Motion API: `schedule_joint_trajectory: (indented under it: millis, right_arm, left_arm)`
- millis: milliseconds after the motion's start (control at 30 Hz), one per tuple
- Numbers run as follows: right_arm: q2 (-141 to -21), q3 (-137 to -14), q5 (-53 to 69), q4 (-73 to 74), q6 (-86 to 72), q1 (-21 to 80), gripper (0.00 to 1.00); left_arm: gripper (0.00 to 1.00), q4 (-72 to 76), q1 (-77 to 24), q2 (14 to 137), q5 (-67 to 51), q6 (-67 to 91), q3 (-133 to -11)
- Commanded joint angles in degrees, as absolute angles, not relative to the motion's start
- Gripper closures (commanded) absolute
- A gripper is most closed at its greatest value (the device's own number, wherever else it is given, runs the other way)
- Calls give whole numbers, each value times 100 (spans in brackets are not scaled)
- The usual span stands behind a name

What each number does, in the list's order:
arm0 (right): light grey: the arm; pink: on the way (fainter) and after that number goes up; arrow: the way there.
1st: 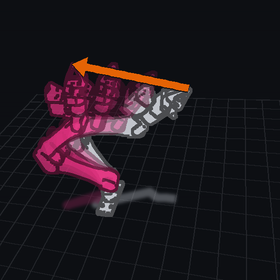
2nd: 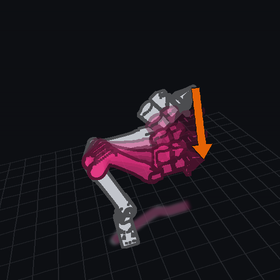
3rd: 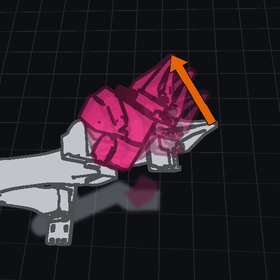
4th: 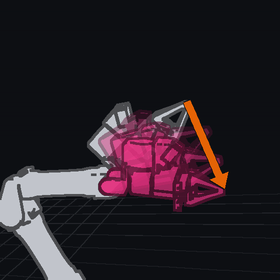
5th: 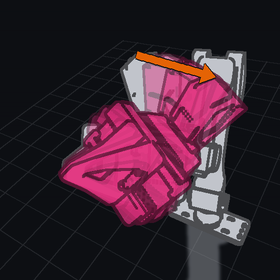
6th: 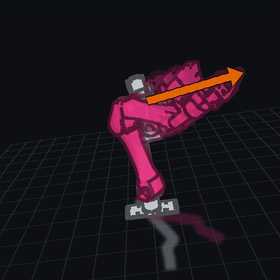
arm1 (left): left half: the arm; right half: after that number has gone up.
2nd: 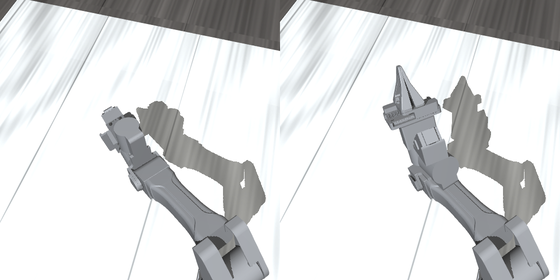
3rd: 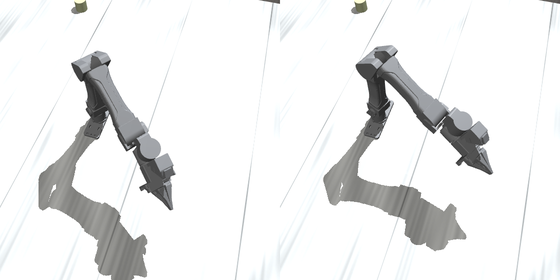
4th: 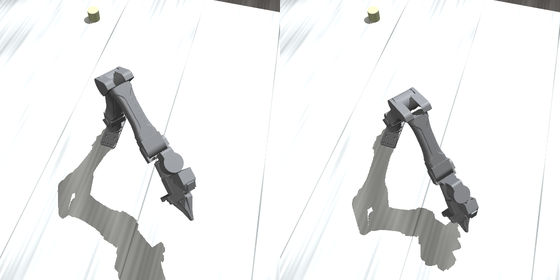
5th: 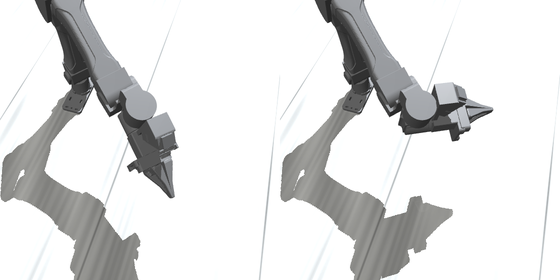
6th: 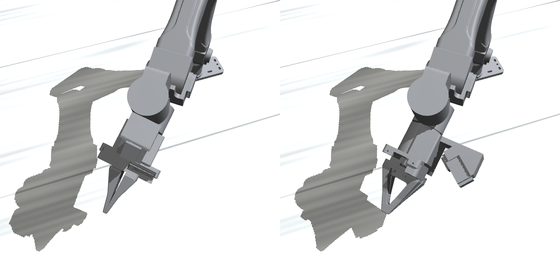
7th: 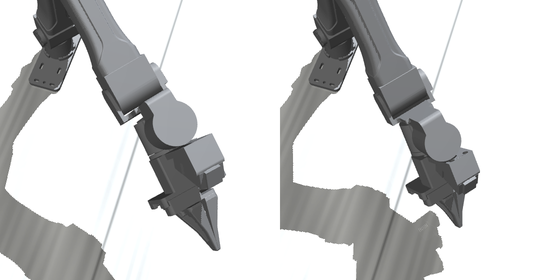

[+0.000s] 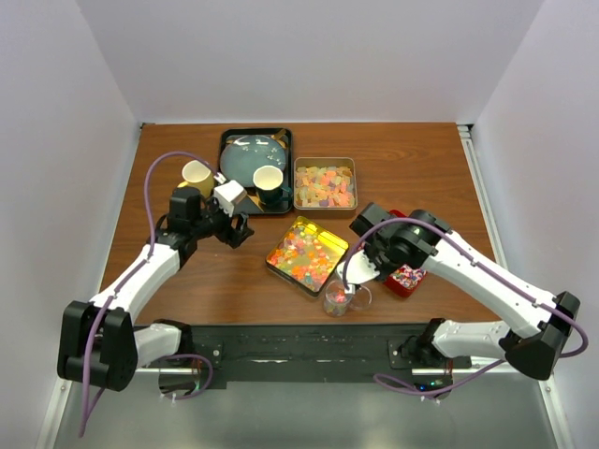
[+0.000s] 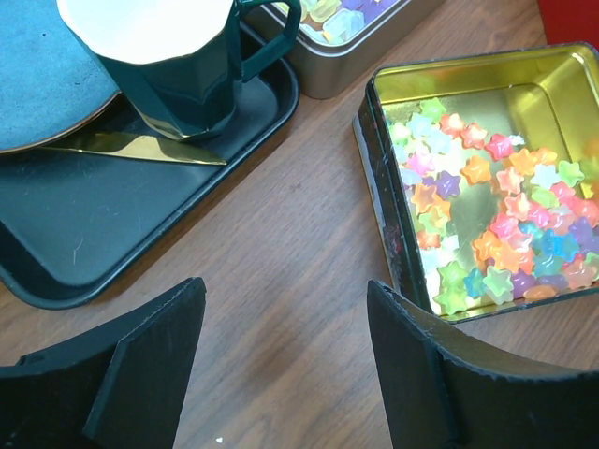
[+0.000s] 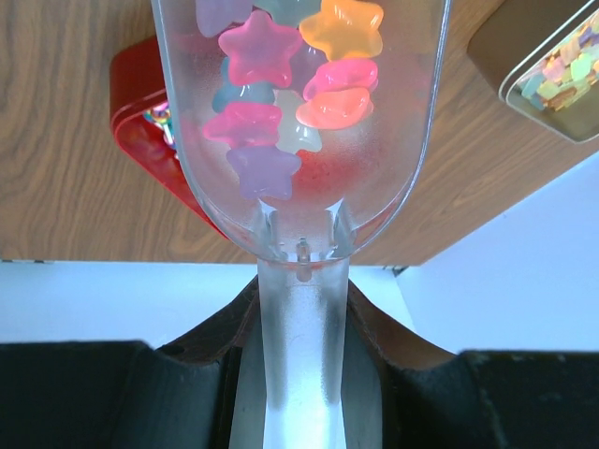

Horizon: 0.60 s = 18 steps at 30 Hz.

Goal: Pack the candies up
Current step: Place the fake candies in the packing bottle.

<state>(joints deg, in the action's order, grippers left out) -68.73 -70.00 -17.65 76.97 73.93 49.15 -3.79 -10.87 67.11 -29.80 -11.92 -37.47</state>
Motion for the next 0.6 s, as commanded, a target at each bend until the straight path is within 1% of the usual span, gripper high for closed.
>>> schedule_joint_trajectory:
  millis: [0, 133, 567]
  right_arm:
    - [-6767, -6978, -2355, 9062, 7357, 5010, 100]
    - [-6925, -7066, -2514, 9062, 7233, 5062, 100]
    - [-6943, -7137, -3032, 9079, 7839, 5440, 100]
  left_arm:
    - [25, -88, -1020, 6548, -3094, -1028, -3683]
    - [25, 123, -1020, 6557, -3094, -1011, -3639]
    - [25, 299, -905, 6478, -3076, -905, -3489]
